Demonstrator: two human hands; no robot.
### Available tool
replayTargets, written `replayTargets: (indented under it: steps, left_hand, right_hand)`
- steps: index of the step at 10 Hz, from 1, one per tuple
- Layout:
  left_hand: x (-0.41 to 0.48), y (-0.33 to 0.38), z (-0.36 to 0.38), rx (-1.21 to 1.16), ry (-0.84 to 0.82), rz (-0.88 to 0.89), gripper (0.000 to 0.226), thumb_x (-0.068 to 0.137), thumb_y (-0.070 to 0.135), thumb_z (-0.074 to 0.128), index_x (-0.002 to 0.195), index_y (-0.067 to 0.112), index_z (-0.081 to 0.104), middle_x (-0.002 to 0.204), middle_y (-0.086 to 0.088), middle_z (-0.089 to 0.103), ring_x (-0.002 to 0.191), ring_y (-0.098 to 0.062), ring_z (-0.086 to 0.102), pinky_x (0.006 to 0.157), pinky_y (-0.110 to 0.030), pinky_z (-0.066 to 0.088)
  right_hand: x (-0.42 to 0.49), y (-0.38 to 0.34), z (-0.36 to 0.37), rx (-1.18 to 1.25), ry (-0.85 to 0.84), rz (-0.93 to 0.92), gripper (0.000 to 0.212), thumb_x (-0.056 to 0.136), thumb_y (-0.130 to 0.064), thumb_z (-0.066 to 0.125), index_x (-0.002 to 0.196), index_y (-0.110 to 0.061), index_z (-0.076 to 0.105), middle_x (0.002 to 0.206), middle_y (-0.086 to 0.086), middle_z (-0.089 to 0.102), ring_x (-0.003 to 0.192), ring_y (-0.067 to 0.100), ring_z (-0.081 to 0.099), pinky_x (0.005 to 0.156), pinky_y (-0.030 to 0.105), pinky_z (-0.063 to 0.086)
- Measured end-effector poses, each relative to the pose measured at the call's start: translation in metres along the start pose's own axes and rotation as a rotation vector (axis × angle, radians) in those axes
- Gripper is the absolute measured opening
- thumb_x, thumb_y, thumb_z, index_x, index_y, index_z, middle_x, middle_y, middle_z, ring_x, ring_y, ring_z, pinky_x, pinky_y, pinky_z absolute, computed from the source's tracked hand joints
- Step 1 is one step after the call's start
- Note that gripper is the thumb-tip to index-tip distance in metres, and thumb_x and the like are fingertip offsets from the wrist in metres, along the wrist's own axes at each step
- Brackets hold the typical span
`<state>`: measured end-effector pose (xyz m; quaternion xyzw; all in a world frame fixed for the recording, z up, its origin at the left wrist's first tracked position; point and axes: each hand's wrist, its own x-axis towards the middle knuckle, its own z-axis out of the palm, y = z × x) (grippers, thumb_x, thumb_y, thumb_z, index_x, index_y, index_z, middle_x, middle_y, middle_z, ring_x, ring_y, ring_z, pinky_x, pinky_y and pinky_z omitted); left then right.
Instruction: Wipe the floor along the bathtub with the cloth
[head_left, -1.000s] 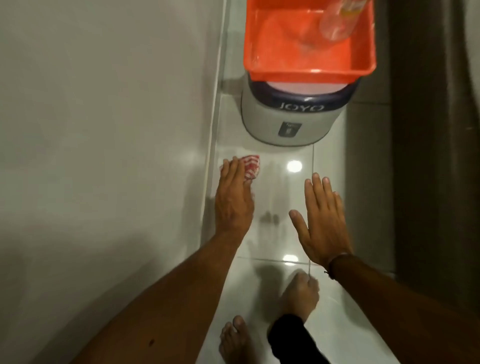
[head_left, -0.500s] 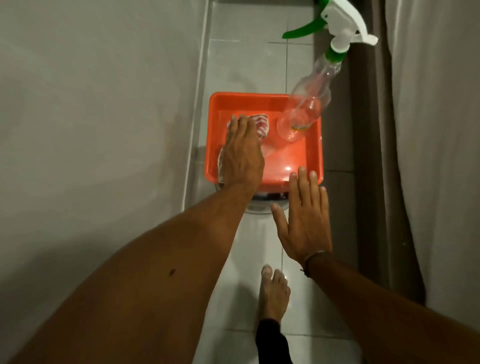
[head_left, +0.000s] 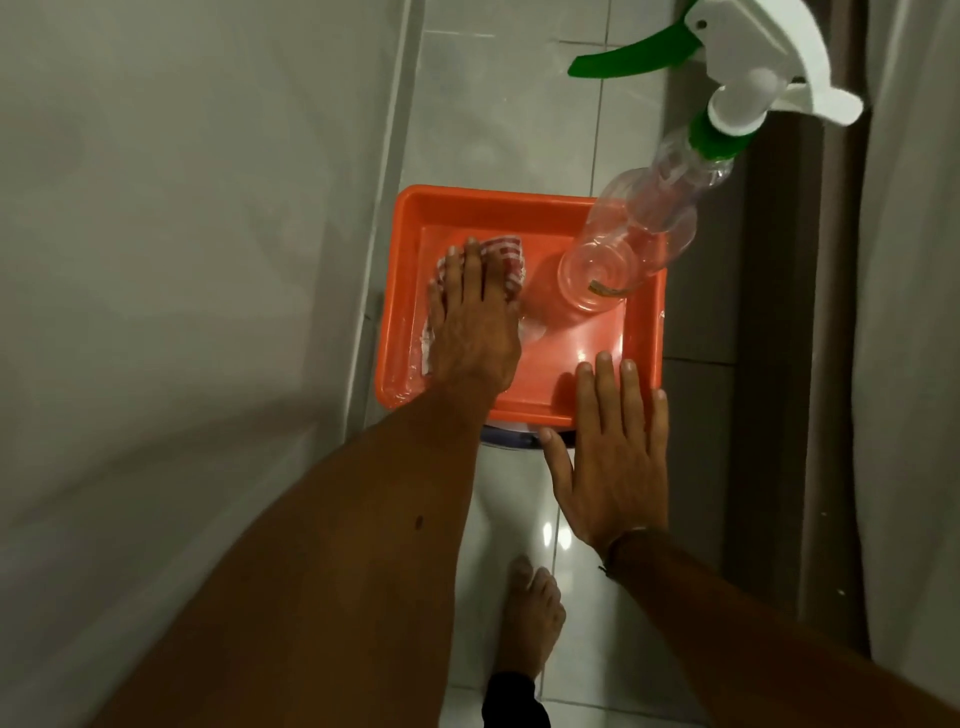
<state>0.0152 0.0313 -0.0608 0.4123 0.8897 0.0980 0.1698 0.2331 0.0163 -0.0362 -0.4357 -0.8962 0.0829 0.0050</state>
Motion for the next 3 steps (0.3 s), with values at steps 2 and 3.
replayTargets:
  steps: [2, 3]
  left_hand:
    - [-0.02, 0.002, -0.024, -0.054, -0.091, 0.028, 0.076, 0.108, 0.041, 0.042, 0.166, 0.013, 0.002, 0.177, -0.014, 0.001, 0.164, -0.035, -0.005, 0.133, -0.058, 0.005]
    - [-0.06, -0.011, -0.057, -0.015, 0.042, 0.026, 0.074, 0.106, 0.038, 0.04, 0.165, 0.009, 0.006, 0.177, -0.016, 0.004, 0.164, -0.034, -0.002, 0.133, -0.056, 0.007]
  right_hand:
    - [-0.003, -0.003, -0.007, 0.023, -0.07, -0.035, 0.084, 0.107, -0.061, 0.036, 0.17, -0.007, 0.028, 0.18, 0.016, 0.019, 0.168, 0.037, 0.013, 0.135, 0.055, 0.0]
    - [-0.016, -0.005, -0.038, 0.001, -0.05, -0.073, 0.083, 0.108, -0.06, 0.032, 0.171, -0.007, 0.025, 0.181, 0.015, 0.015, 0.169, 0.037, 0.01, 0.135, 0.059, 0.007]
